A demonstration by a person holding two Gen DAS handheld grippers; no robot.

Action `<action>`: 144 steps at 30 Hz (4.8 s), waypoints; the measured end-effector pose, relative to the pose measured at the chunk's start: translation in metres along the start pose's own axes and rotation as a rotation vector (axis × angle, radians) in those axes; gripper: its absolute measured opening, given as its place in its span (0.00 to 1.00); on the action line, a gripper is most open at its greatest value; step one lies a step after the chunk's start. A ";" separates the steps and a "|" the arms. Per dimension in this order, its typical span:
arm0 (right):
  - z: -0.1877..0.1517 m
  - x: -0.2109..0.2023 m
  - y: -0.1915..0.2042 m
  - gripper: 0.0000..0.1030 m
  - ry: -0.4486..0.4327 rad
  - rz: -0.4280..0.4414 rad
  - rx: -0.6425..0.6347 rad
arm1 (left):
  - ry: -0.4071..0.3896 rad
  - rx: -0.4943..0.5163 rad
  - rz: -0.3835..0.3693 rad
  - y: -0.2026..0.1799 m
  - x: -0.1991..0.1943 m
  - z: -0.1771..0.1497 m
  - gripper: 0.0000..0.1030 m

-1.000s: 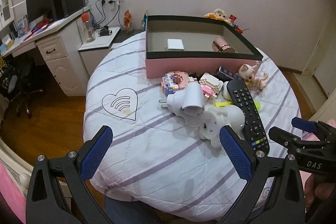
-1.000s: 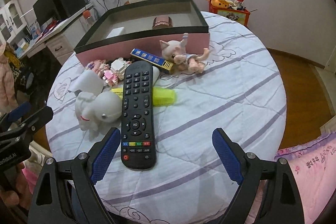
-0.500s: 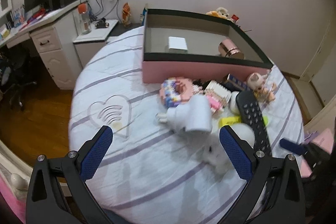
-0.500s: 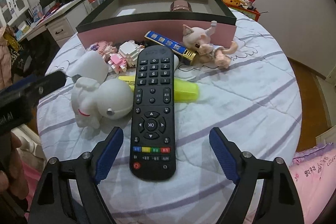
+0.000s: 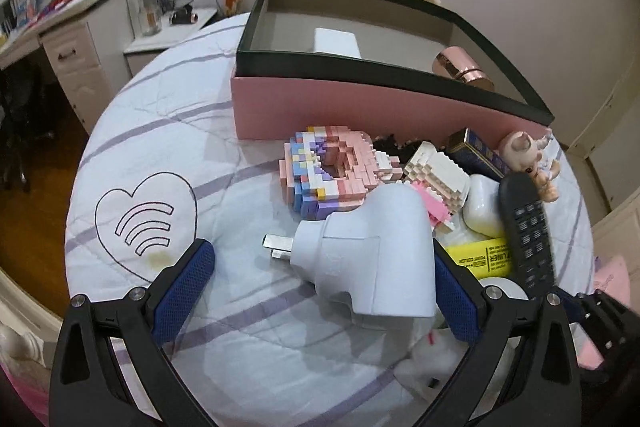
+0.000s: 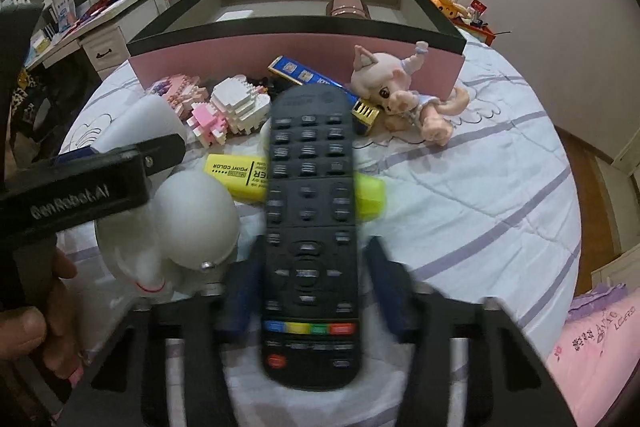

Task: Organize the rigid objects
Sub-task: 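Grasp the white plug with the left tool while the right tool grasps the black remote, then place the plug and remote into the pink box and open both tools, then move both tools toward the white toy figure and yellow highlighter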

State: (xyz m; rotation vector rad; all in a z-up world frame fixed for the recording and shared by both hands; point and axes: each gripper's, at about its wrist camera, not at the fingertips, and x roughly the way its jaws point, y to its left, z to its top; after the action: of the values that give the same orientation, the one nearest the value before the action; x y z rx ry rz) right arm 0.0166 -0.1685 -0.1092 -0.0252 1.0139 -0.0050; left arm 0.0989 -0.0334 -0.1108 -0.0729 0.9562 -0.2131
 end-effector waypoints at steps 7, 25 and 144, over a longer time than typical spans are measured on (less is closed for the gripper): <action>-0.002 -0.004 -0.011 0.43 -0.006 0.036 0.026 | -0.032 0.006 -0.046 0.004 -0.009 -0.002 0.72; -0.001 -0.035 -0.040 0.43 -0.052 0.150 0.134 | -0.113 0.026 -0.011 0.020 -0.062 0.004 0.72; -0.024 -0.097 -0.066 1.00 -0.165 -0.025 0.211 | -0.067 0.331 -0.049 -0.074 -0.053 -0.036 1.00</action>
State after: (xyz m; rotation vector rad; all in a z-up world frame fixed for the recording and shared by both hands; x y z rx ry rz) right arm -0.0542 -0.2338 -0.0380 0.1520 0.8443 -0.1301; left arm 0.0295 -0.0932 -0.0775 0.2000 0.8420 -0.4094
